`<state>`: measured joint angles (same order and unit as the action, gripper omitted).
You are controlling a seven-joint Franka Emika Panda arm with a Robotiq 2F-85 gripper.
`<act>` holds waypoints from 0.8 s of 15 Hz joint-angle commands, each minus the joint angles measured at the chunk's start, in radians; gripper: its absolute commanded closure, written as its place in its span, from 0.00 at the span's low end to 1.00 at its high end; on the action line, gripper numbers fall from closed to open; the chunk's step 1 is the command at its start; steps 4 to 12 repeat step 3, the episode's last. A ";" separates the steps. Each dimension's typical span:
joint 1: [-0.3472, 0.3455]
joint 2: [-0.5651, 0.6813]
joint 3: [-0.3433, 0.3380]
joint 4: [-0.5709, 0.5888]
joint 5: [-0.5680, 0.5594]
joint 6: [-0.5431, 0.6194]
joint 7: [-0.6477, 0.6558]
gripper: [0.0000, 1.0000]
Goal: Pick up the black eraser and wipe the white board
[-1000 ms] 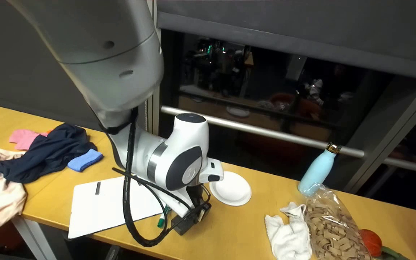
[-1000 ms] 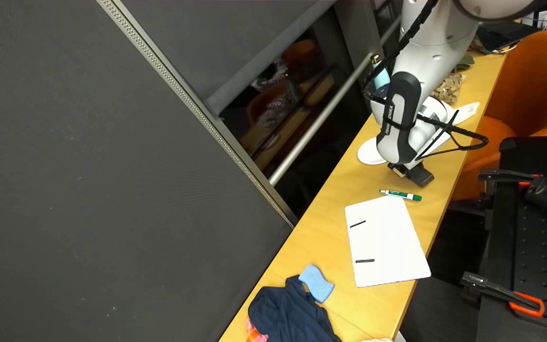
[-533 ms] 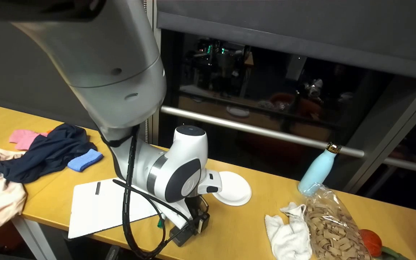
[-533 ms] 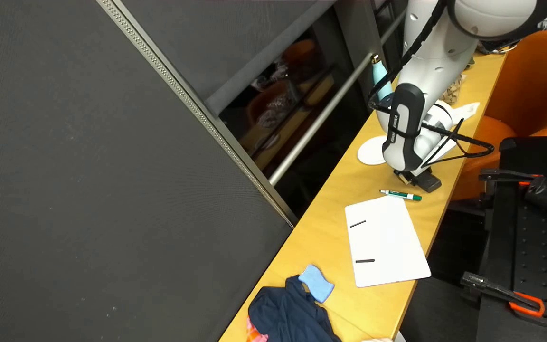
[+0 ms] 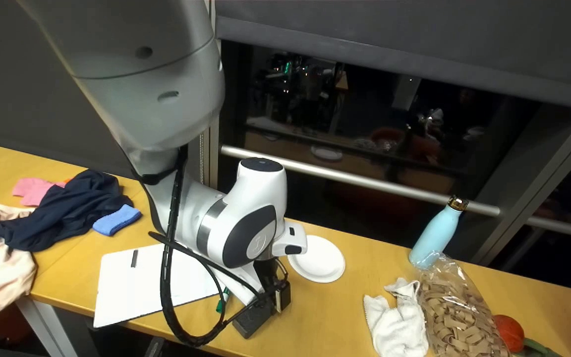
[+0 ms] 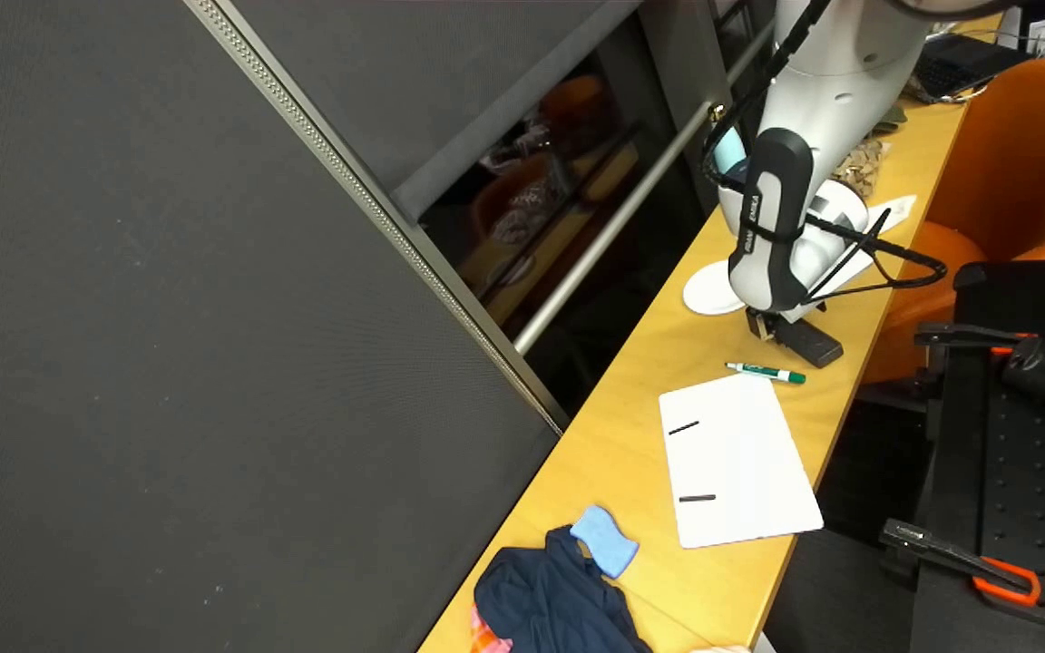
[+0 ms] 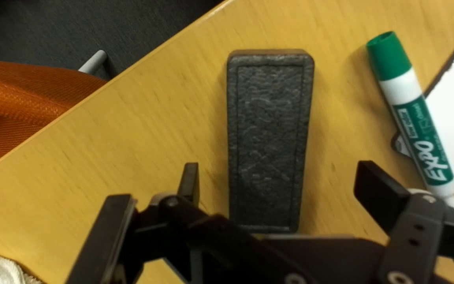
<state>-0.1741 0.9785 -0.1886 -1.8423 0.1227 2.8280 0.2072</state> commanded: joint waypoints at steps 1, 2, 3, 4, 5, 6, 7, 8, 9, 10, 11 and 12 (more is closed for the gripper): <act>0.010 -0.115 0.008 -0.137 0.025 0.066 0.002 0.00; 0.012 -0.122 0.007 -0.148 0.025 0.077 0.004 0.00; 0.016 -0.131 0.006 -0.162 0.029 0.087 0.010 0.00; 0.016 -0.131 0.006 -0.162 0.029 0.087 0.010 0.00; 0.016 -0.131 0.006 -0.162 0.029 0.087 0.010 0.00; 0.016 -0.131 0.006 -0.162 0.029 0.087 0.010 0.00; 0.016 -0.131 0.006 -0.162 0.029 0.087 0.010 0.00; 0.016 -0.131 0.006 -0.162 0.029 0.087 0.010 0.00; 0.016 -0.131 0.006 -0.162 0.029 0.087 0.010 0.00; 0.016 -0.131 0.006 -0.162 0.029 0.087 0.010 0.00; 0.016 -0.131 0.006 -0.162 0.029 0.087 0.010 0.00; 0.016 -0.131 0.006 -0.162 0.029 0.087 0.010 0.00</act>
